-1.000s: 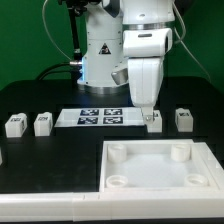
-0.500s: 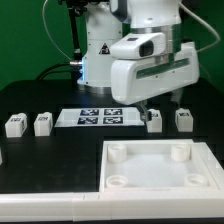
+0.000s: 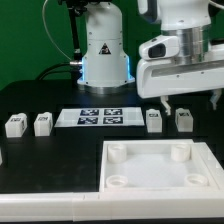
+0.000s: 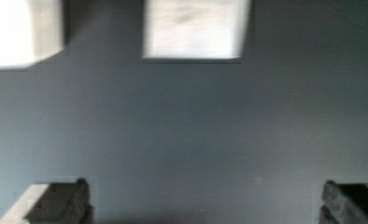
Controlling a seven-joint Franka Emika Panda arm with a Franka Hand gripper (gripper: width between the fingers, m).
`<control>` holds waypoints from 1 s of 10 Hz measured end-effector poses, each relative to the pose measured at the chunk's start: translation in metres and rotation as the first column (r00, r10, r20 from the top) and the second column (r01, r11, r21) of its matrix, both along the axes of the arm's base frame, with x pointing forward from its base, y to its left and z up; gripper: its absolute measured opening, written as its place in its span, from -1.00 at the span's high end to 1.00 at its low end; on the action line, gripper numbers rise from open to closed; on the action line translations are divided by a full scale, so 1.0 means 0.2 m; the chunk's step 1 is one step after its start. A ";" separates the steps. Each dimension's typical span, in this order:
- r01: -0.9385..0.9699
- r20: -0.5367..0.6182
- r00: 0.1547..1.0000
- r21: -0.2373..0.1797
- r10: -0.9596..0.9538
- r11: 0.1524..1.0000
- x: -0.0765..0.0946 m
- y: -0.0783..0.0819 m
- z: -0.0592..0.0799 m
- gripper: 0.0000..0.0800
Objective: Assemble one leg
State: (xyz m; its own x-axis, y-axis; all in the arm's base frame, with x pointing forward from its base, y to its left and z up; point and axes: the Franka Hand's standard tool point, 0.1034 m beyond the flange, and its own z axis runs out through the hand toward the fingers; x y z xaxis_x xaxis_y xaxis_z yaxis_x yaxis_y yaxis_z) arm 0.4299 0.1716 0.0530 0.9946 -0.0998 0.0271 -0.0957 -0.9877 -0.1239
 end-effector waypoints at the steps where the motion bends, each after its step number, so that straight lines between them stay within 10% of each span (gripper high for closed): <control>1: -0.039 0.004 0.999 -0.003 0.039 0.999 0.00 -0.01 0.00 -0.62; 7: -0.062 -0.405 0.912 0.023 0.065 0.998 -0.09 -0.06 -0.08 -0.62; 10: -0.081 -0.676 0.730 0.053 0.096 0.995 -0.17 -0.02 -0.10 -0.62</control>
Offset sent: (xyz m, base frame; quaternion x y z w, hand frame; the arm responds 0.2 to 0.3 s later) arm 0.0000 0.0000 0.0000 0.0000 -0.1790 0.0000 0.9838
